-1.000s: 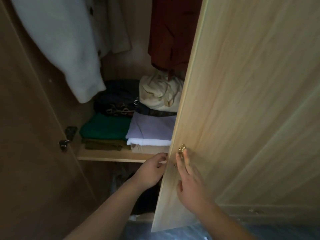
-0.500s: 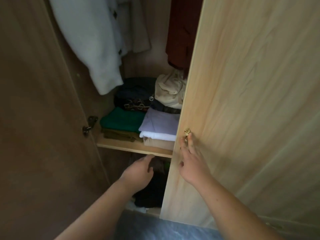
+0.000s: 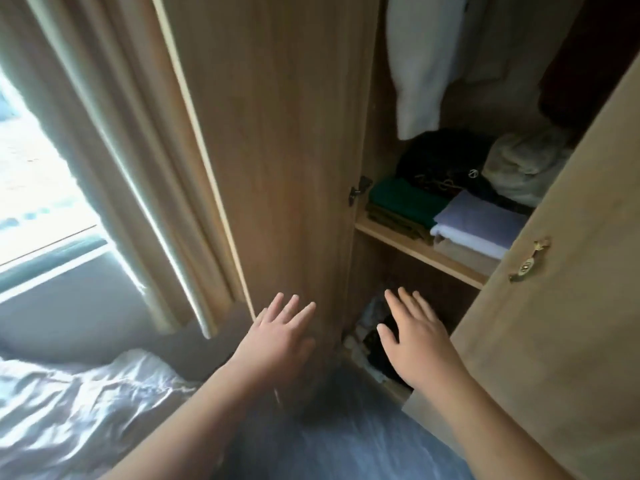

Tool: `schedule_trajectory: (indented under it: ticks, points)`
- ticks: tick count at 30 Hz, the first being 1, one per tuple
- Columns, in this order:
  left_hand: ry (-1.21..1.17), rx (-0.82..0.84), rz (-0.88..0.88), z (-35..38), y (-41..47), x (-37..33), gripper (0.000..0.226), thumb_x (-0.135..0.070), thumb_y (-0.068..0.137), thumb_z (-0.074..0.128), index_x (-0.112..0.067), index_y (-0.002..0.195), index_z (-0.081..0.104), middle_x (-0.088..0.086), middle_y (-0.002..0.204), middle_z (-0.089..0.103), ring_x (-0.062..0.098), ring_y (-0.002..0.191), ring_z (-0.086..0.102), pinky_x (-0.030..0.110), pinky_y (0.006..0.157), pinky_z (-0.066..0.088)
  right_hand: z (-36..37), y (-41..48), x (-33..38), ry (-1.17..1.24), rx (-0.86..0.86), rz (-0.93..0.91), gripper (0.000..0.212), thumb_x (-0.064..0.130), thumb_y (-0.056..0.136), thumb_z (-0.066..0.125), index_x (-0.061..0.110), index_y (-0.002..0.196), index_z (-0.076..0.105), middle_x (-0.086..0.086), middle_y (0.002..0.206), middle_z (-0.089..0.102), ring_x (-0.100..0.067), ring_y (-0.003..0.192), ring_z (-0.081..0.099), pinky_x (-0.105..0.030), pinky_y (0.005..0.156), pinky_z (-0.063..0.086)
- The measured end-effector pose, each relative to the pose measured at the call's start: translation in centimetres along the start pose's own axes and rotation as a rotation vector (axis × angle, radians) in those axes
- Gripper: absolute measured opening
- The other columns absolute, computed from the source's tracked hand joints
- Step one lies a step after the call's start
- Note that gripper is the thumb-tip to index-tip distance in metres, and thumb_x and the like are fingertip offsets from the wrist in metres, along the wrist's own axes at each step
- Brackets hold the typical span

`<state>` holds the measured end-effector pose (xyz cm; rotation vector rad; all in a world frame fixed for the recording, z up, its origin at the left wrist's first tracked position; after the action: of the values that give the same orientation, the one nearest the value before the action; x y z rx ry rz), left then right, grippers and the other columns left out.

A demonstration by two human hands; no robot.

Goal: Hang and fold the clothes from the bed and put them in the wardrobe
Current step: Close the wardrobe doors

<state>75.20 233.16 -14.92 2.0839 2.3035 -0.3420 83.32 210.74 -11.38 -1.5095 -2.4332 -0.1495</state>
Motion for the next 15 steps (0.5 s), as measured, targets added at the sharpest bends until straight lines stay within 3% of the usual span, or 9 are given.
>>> schedule_trajectory:
  ticks: [2,7,10,12,15]
  points:
    - [-0.031,-0.068,-0.068,-0.5,-2.4,4.1,0.071,-0.045,0.097,0.042,-0.036,0.157,0.005,-0.001,0.167,0.006,0.027,0.153,-0.006,0.04,0.124,0.01,0.6,0.0,4.0,0.018,0.016,-0.057,0.063,0.051,0.101,0.033,0.032,0.157,0.012,0.007,0.166,0.009,-0.016,0.153,0.002,-0.037,0.123,0.014]
    - [-0.184,-0.179,-0.149,-3.8,-5.2,12.8,0.072,-0.042,0.098,0.049,-0.026,0.158,0.012,0.001,0.165,0.016,0.028,0.153,0.006,0.037,0.124,0.012,0.4,0.9,13.0,0.041,-0.007,-0.147,0.062,0.049,0.101,0.035,0.034,0.157,0.012,0.009,0.165,0.011,-0.015,0.152,0.004,-0.036,0.122,0.018]
    - [-0.48,-0.281,-0.178,-7.3,-4.6,15.7,0.077,-0.035,0.094,0.056,-0.024,0.158,0.015,0.001,0.161,0.029,0.02,0.146,0.032,0.03,0.117,0.028,0.0,1.8,18.3,0.042,-0.027,-0.171,0.062,0.048,0.101,0.037,0.034,0.156,0.013,0.009,0.164,0.014,-0.014,0.152,0.007,-0.037,0.121,0.022]
    - [-0.633,-0.276,-0.18,-9.1,-3.5,16.4,0.076,-0.032,0.094,0.056,-0.029,0.157,0.014,-0.006,0.157,0.036,0.019,0.135,0.047,0.025,0.102,0.039,-0.4,2.3,21.2,0.046,-0.063,-0.169,0.062,0.048,0.101,0.038,0.035,0.156,0.013,0.01,0.164,0.016,-0.014,0.152,0.01,-0.038,0.121,0.025]
    - [-0.849,-0.222,-0.124,-11.2,-1.4,16.6,0.071,-0.028,0.095,0.056,-0.036,0.154,0.018,-0.01,0.141,0.049,0.019,0.121,0.059,0.033,0.094,0.052,-1.3,2.6,24.7,0.062,-0.128,-0.138,0.062,0.047,0.101,0.038,0.036,0.156,0.012,0.01,0.164,0.017,-0.014,0.152,0.011,-0.038,0.121,0.025]
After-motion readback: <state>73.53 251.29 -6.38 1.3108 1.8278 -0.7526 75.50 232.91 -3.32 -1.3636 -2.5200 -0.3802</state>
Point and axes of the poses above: each hand's wrist, its own y-axis towards the middle knuckle, its own z-axis out of the palm, x = y × z, the point moved 5 cm from there along y, towards the middle knuckle
